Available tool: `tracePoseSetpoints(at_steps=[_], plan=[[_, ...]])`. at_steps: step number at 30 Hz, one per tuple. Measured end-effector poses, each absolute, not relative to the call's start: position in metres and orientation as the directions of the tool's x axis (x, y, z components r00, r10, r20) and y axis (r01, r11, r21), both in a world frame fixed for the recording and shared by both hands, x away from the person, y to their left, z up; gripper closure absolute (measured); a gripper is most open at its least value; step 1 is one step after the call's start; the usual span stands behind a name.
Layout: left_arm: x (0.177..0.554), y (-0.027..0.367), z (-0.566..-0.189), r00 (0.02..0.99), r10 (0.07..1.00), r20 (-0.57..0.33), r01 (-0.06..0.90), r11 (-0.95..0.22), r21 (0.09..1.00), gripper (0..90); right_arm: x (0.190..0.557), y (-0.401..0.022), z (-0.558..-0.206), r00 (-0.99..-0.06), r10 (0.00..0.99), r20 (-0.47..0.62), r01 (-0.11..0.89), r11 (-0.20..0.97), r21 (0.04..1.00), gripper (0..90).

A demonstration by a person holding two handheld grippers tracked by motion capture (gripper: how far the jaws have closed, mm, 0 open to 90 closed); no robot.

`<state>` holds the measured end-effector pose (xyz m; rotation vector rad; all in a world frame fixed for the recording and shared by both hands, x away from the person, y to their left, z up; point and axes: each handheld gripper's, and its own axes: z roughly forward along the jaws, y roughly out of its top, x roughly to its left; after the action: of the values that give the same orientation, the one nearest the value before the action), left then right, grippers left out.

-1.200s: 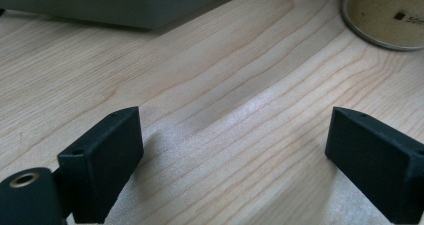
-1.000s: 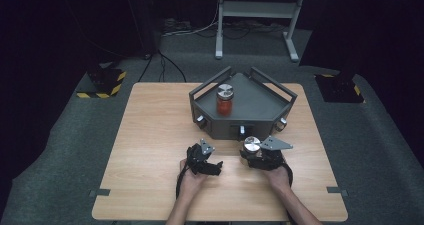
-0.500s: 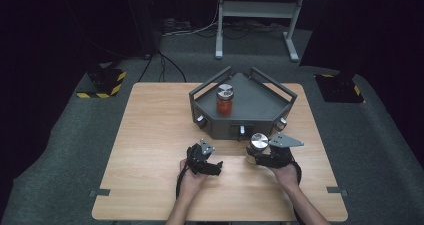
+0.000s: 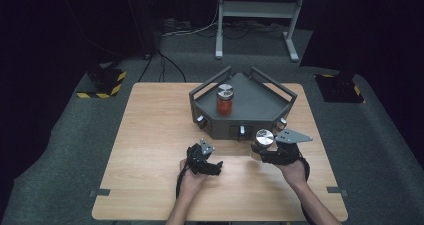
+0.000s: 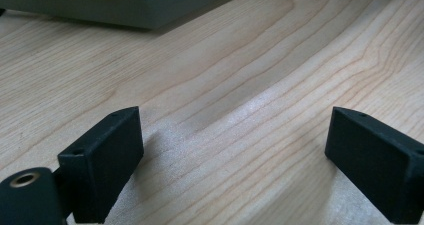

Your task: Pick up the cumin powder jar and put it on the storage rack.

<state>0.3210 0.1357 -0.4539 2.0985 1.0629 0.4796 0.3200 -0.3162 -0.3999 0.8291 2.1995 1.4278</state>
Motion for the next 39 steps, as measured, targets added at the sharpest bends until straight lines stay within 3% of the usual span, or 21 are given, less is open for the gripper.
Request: tracePoseSetpoints(at_steps=[39], plan=[[0.321,0.136,-0.454,0.589,0.808,0.004,0.538,-0.396,0.744,8.7,0.349,-0.326,-0.32,-0.747,0.664,-0.001,0.244,0.276,0.93,31.9]])
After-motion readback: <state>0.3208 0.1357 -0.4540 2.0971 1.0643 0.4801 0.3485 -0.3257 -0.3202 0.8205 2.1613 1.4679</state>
